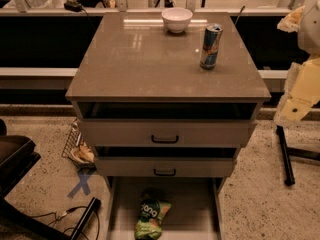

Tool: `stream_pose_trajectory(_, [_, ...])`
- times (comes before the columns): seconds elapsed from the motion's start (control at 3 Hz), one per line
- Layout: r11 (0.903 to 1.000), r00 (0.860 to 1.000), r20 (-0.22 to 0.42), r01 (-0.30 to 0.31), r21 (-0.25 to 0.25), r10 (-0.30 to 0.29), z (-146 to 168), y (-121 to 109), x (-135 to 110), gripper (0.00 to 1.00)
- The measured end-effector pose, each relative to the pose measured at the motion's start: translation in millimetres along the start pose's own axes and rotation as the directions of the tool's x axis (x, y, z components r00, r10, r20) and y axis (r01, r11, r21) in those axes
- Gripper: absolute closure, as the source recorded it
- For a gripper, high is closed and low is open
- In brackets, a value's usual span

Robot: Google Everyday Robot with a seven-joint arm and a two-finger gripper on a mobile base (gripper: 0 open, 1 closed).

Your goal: Pick green rice chip bag from bottom drawer and place on counter

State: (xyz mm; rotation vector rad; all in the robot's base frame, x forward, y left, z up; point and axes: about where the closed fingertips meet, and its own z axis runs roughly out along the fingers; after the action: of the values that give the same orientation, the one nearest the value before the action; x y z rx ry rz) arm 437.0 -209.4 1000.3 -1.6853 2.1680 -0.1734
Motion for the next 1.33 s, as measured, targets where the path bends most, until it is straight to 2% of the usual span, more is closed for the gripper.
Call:
stream_pose_trajectory(0.33, [1.0, 1.0, -0.001, -0.001, 0.003, 0.001, -1, -1, 0, 0.0])
stream_pose_trajectory(0.67, [0.9995, 0.999, 0.038, -0.028, -0.012, 0.029, 12, 6, 3, 0.0])
stream_pose_trajectory(1.0, [0.9987, 0.985, 0.17, -0.021, -0.047, 0.028, 49, 44, -2, 0.0])
stream_pose_trajectory(1.33, [0.9951, 0.95, 0.303, -0.044, -0.089, 0.069, 104, 83, -4, 0.0])
